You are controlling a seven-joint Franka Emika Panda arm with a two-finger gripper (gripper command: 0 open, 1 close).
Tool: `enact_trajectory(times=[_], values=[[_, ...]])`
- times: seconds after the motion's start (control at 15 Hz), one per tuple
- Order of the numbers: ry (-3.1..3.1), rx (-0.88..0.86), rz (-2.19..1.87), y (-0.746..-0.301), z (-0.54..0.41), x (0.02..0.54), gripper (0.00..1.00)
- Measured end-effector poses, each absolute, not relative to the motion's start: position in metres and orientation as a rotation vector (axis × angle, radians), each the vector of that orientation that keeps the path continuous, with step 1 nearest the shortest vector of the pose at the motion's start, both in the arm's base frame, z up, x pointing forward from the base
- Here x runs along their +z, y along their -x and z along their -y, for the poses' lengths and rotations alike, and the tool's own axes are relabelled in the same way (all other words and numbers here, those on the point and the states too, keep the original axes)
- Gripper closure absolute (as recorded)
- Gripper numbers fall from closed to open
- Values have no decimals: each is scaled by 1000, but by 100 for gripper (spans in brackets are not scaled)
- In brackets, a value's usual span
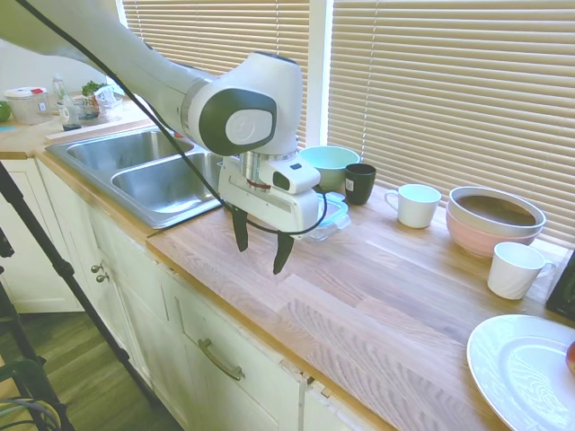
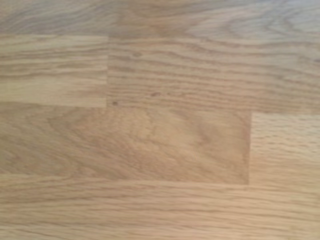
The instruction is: Cover the lid of the food container
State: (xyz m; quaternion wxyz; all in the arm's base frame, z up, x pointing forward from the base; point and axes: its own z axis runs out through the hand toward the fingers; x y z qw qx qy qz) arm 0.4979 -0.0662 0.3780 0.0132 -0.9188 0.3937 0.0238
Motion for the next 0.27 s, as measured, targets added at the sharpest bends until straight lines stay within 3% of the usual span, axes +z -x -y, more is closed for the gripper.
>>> enact_trajectory(times=[0.27], values=[[2863,60,-1218,-494,64,384,0]])
